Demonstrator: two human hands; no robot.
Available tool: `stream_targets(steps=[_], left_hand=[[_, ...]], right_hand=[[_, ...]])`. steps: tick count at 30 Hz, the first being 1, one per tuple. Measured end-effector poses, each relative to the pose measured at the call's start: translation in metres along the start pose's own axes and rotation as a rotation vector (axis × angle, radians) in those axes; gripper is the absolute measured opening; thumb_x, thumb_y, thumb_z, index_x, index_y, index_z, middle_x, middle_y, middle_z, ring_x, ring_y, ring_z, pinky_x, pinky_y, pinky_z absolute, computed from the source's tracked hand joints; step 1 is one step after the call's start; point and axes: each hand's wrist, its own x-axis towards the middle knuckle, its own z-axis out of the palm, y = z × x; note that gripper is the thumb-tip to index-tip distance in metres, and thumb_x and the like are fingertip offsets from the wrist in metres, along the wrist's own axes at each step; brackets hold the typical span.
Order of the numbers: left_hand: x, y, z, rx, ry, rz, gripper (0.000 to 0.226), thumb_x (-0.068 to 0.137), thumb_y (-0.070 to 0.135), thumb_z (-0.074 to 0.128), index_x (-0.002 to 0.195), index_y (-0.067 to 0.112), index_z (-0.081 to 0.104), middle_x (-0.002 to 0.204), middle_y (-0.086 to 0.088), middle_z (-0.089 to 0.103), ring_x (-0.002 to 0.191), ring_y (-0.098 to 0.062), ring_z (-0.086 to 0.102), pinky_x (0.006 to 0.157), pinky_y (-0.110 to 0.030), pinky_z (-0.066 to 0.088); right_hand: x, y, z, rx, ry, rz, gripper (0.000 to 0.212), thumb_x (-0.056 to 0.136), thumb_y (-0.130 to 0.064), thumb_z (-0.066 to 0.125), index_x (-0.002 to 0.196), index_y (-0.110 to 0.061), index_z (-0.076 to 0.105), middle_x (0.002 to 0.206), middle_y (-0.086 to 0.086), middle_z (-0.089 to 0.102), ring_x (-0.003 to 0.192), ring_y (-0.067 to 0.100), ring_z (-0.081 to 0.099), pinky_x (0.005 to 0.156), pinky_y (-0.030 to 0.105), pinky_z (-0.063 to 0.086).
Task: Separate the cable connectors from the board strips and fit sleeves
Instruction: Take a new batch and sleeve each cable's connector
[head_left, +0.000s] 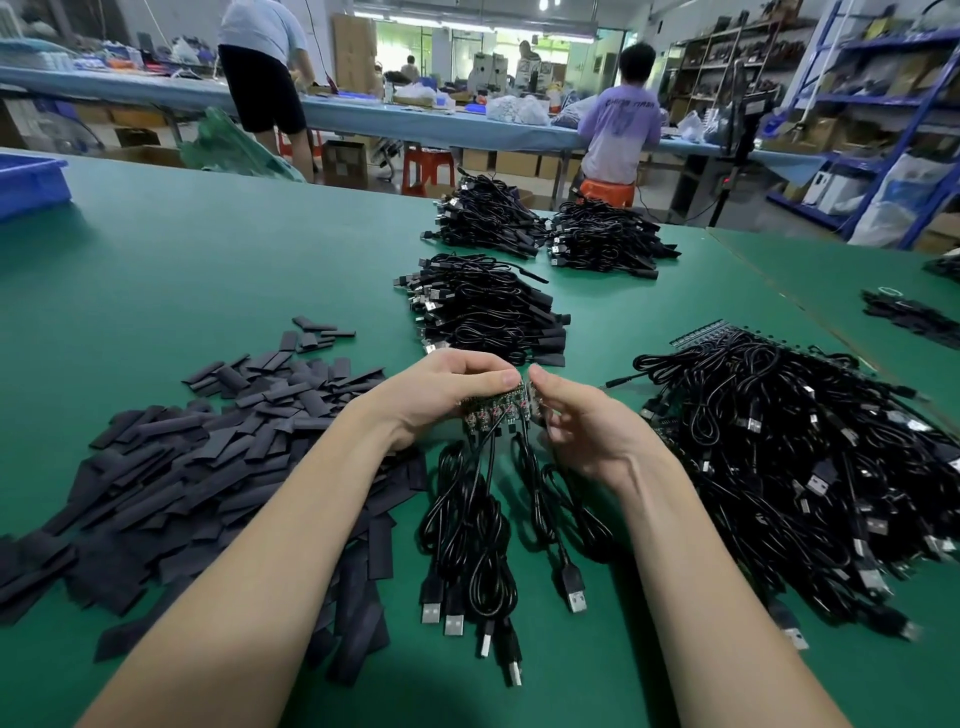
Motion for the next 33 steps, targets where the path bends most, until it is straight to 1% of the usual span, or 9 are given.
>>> stream_targets(steps=[2, 5, 8, 10, 12, 16, 21, 27, 33], left_hand=[[0.000, 0.000, 0.000, -0.028, -0.007, -0.022, 0.018, 0.088, 0.038, 0.072, 0.096, 0.023, 0.078, 0.100, 0.000, 0.075, 0.094, -0.013, 0.065, 0.099, -0.036, 0.045], [0.002, 0.000, -0.001, 0.199, 0.114, -0.032, 0.012, 0.094, 0.037, 0.069, 0.091, 0.027, 0.077, 0.092, 0.006, 0.075, 0.083, -0.004, 0.065, 0.085, -0.025, 0.045], [0.004, -0.001, 0.000, 0.588, 0.159, -0.038, 0.011, 0.096, 0.039, 0.066, 0.096, 0.029, 0.070, 0.093, 0.011, 0.070, 0.085, -0.005, 0.064, 0.079, -0.024, 0.046], [0.004, 0.000, 0.007, 0.859, 0.178, -0.030, 0.020, 0.096, 0.044, 0.062, 0.111, 0.031, 0.062, 0.106, 0.012, 0.066, 0.101, -0.011, 0.062, 0.090, -0.032, 0.049], [0.006, 0.000, 0.017, 0.956, 0.250, 0.045, 0.031, 0.096, 0.046, 0.060, 0.122, 0.030, 0.056, 0.117, 0.008, 0.062, 0.110, -0.011, 0.058, 0.097, -0.035, 0.046], [0.008, 0.004, 0.045, 0.368, 0.330, 0.132, 0.018, 0.096, 0.034, 0.066, 0.110, 0.024, 0.060, 0.103, 0.006, 0.068, 0.082, 0.001, 0.064, 0.075, -0.015, 0.048], [0.007, -0.002, 0.051, -0.084, 0.280, 0.077, 0.018, 0.096, 0.014, 0.067, 0.112, 0.010, 0.060, 0.102, -0.014, 0.074, 0.083, -0.013, 0.069, 0.075, -0.024, 0.057], [0.006, -0.009, 0.054, -0.163, 0.321, 0.040, 0.016, 0.097, 0.012, 0.066, 0.112, 0.011, 0.060, 0.098, -0.012, 0.074, 0.084, -0.017, 0.067, 0.075, -0.023, 0.056], [0.007, -0.012, 0.052, -0.224, 0.336, -0.014, 0.016, 0.095, 0.007, 0.067, 0.107, 0.015, 0.061, 0.086, -0.004, 0.070, 0.072, -0.010, 0.064, 0.072, -0.023, 0.054]], right_hand=[[-0.001, -0.003, -0.002, 0.029, -0.035, 0.019, 0.018, 0.075, -0.039, 0.080, 0.071, -0.021, 0.076, 0.076, -0.007, 0.065, 0.061, 0.005, 0.045, 0.049, 0.015, 0.032], [-0.004, -0.011, -0.009, -0.211, 0.061, -0.010, 0.021, 0.083, -0.043, 0.079, 0.088, -0.023, 0.079, 0.100, -0.004, 0.073, 0.079, 0.012, 0.058, 0.071, 0.025, 0.038], [-0.006, -0.013, -0.011, -0.378, 0.310, -0.088, 0.023, 0.087, -0.044, 0.078, 0.095, -0.022, 0.079, 0.100, -0.006, 0.075, 0.076, 0.010, 0.065, 0.062, 0.024, 0.040], [-0.006, -0.012, -0.009, -0.364, 0.371, -0.124, 0.021, 0.088, -0.043, 0.078, 0.093, -0.022, 0.078, 0.094, -0.009, 0.074, 0.076, 0.010, 0.066, 0.061, 0.023, 0.041], [-0.006, -0.014, -0.005, -0.330, 0.396, -0.144, 0.020, 0.088, -0.043, 0.078, 0.091, -0.023, 0.077, 0.090, -0.012, 0.073, 0.075, 0.010, 0.063, 0.062, 0.023, 0.042], [-0.007, -0.020, 0.000, -0.262, 0.405, -0.178, 0.019, 0.089, -0.041, 0.077, 0.083, -0.023, 0.077, 0.085, -0.009, 0.068, 0.069, 0.012, 0.053, 0.055, 0.021, 0.039], [-0.007, -0.020, 0.010, -0.266, 0.397, -0.204, 0.020, 0.089, -0.041, 0.077, 0.079, -0.025, 0.074, 0.077, -0.009, 0.060, 0.069, 0.013, 0.052, 0.052, 0.020, 0.040], [-0.010, -0.032, 0.022, -0.483, 0.472, -0.264, 0.033, 0.086, -0.061, 0.071, 0.096, -0.030, 0.072, 0.089, -0.006, 0.065, 0.074, 0.010, 0.053, 0.061, 0.024, 0.038], [0.000, -0.042, 0.049, -0.912, 0.409, -0.456, 0.015, 0.088, -0.042, 0.072, 0.083, -0.027, 0.074, 0.078, -0.009, 0.073, 0.079, 0.008, 0.068, 0.062, 0.023, 0.045]])
